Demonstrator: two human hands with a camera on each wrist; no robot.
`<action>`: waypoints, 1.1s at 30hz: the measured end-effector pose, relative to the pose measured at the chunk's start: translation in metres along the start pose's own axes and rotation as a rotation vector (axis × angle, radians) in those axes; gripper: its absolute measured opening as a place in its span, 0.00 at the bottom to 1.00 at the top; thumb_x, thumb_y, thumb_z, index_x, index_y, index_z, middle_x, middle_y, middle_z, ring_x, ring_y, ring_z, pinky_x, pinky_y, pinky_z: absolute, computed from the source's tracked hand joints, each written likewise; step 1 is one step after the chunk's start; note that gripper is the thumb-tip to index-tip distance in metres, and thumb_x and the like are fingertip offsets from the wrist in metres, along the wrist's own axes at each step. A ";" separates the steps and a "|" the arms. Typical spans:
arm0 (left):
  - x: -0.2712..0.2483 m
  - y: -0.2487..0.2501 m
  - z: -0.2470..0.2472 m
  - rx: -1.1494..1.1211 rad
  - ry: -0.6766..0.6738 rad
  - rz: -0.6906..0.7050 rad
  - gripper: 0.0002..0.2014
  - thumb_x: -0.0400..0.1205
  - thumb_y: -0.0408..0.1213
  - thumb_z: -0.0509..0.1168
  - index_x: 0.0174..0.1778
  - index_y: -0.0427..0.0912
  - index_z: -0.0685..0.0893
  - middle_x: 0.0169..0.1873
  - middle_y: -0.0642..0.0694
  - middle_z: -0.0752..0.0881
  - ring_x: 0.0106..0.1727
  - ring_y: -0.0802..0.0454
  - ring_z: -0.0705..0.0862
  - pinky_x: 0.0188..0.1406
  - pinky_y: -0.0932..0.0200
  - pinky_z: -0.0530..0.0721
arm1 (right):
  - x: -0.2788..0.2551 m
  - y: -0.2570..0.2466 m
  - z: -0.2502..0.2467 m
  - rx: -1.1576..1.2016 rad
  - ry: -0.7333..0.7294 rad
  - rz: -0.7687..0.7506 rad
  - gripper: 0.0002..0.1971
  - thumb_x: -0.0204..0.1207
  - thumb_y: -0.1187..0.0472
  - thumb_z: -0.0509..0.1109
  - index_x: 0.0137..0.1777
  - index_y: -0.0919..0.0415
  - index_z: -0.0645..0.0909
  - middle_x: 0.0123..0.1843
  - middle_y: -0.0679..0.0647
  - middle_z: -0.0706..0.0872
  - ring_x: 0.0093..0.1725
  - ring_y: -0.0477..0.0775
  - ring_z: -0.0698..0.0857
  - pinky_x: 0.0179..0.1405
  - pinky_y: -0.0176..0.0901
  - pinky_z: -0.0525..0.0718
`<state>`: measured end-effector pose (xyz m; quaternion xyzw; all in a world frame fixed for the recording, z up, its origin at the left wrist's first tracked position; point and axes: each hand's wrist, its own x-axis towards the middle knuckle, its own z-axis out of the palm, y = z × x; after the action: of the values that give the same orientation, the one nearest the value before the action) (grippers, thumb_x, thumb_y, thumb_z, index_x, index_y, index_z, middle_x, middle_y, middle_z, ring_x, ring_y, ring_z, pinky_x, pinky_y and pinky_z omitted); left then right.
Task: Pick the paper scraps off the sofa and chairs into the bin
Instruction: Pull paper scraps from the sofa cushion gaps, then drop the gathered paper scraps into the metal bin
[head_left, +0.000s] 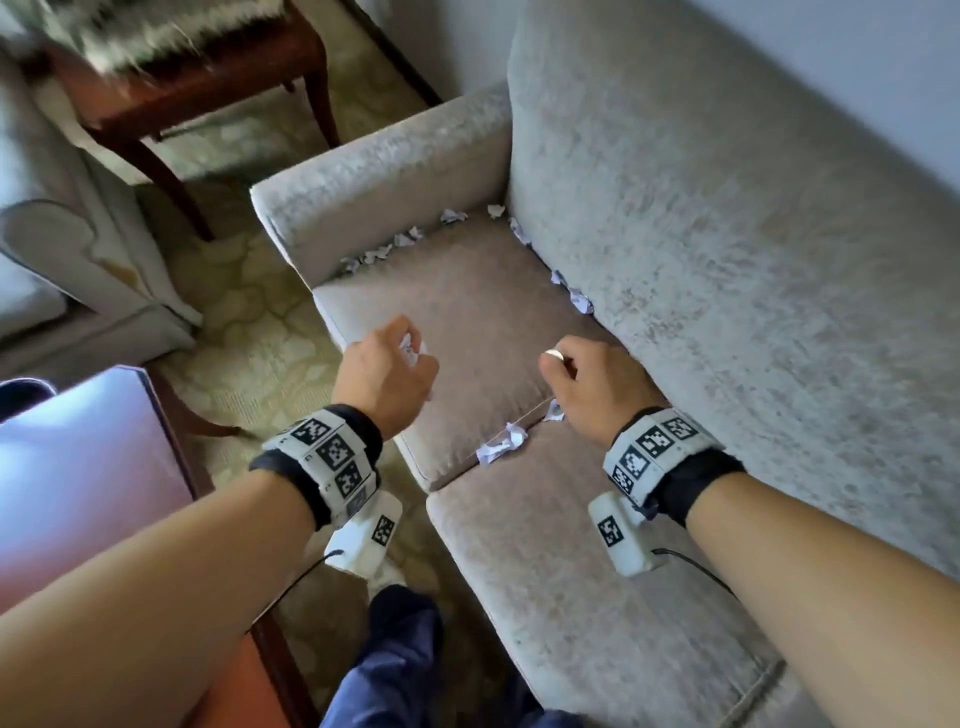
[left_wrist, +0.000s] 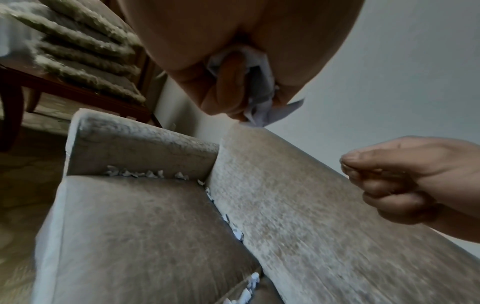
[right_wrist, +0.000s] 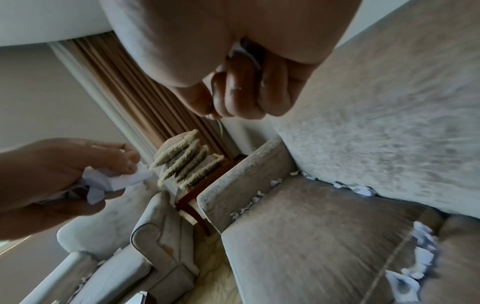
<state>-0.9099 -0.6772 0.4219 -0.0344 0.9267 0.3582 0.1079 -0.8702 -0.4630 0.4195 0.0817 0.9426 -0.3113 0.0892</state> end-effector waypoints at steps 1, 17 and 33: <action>0.010 -0.012 -0.021 -0.010 0.019 -0.008 0.02 0.77 0.33 0.63 0.42 0.44 0.77 0.26 0.49 0.86 0.32 0.56 0.85 0.28 0.64 0.80 | 0.011 -0.024 0.006 -0.023 -0.009 -0.019 0.15 0.82 0.57 0.61 0.35 0.64 0.75 0.28 0.56 0.78 0.30 0.58 0.72 0.24 0.41 0.65; -0.009 -0.307 -0.321 -0.133 0.555 -0.537 0.04 0.82 0.42 0.63 0.45 0.48 0.78 0.39 0.46 0.87 0.37 0.49 0.87 0.38 0.58 0.87 | 0.101 -0.440 0.246 -0.123 -0.432 -0.652 0.16 0.78 0.50 0.63 0.32 0.58 0.75 0.27 0.51 0.79 0.34 0.58 0.80 0.36 0.47 0.79; -0.218 -0.480 -0.244 -0.405 0.987 -1.381 0.03 0.77 0.38 0.63 0.38 0.49 0.76 0.33 0.50 0.84 0.42 0.39 0.82 0.37 0.53 0.79 | -0.059 -0.487 0.530 -0.614 -1.201 -1.217 0.14 0.80 0.48 0.63 0.42 0.56 0.81 0.35 0.55 0.87 0.37 0.60 0.85 0.38 0.48 0.85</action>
<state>-0.6731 -1.1997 0.3315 -0.7581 0.5580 0.3149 -0.1212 -0.8525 -1.1735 0.2923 -0.6337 0.6593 -0.0300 0.4036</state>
